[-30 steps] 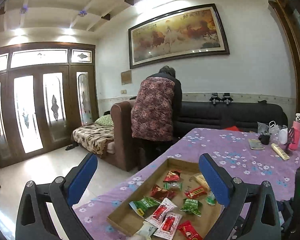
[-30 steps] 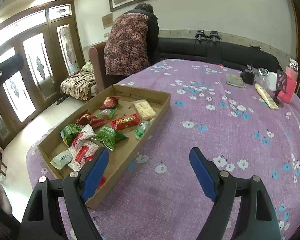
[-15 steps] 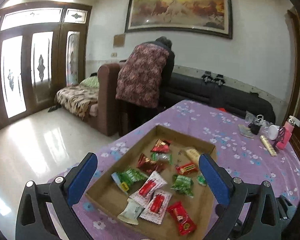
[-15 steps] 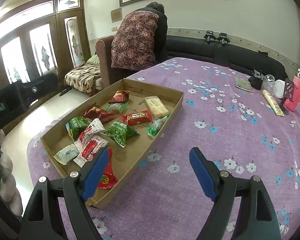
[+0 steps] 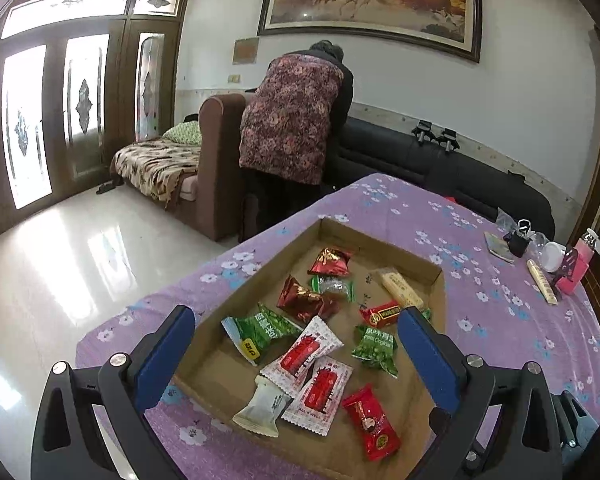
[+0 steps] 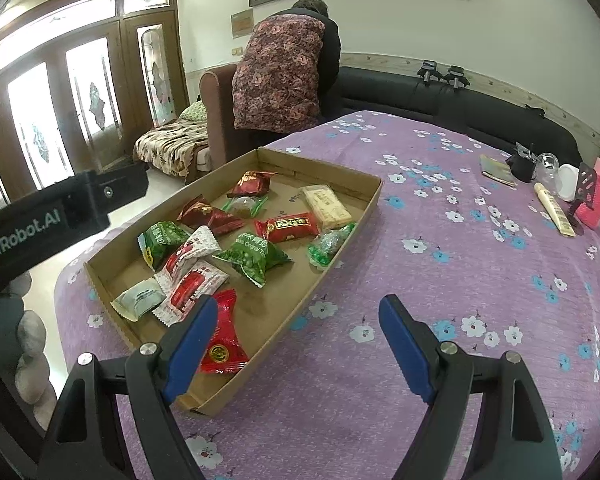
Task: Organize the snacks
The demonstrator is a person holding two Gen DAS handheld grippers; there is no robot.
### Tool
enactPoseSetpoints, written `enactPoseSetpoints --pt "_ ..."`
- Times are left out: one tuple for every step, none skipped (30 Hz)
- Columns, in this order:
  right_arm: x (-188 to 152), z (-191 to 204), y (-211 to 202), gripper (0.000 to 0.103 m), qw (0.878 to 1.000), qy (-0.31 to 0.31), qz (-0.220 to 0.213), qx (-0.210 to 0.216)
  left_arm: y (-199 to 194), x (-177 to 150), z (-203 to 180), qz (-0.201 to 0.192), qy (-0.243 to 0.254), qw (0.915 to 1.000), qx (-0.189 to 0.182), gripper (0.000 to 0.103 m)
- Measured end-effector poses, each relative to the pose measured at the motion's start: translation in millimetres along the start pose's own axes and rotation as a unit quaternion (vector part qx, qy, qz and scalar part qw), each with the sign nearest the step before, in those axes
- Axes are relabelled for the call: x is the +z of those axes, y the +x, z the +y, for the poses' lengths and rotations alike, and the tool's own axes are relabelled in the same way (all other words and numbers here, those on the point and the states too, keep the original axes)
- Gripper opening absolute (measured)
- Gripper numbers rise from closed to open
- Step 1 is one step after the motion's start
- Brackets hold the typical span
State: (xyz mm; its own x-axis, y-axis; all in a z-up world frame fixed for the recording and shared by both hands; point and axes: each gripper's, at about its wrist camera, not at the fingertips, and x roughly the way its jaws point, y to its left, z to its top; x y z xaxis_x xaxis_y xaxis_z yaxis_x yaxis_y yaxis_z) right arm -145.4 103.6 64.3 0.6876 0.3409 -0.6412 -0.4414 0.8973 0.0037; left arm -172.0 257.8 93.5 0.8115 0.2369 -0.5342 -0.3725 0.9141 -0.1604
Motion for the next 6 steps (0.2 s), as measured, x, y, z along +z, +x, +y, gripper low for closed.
enactPoseSetpoints --pt "-0.2 0.6 0.3 0.082 1.000 -0.001 0.000 0.001 1.0 -0.6 -0.1 0.003 -0.001 1.0000 -0.001 0.102" --pt "-0.6 1.3 0.7 0.082 1.000 -0.003 0.001 0.002 1.7 -0.8 -0.4 0.005 0.000 1.0000 -0.001 0.102" --pt "-0.8 1.8 1.0 0.082 1.000 -0.004 0.002 0.003 2.2 -1.1 -0.8 0.008 0.000 1.0000 -0.002 0.103" --pt "-1.2 2.3 1.3 0.082 1.000 -0.004 0.003 0.005 2.9 -1.1 -1.1 0.011 0.001 0.9999 -0.003 0.102" --pt "-0.9 2.3 1.6 0.082 1.000 -0.004 0.004 0.006 3.4 -1.4 -1.9 0.014 0.002 0.9999 -0.003 0.102" --pt "-1.1 1.4 1.9 0.082 1.000 -0.001 0.005 0.009 4.0 -1.4 -2.6 0.016 0.004 0.9999 -0.003 0.102"
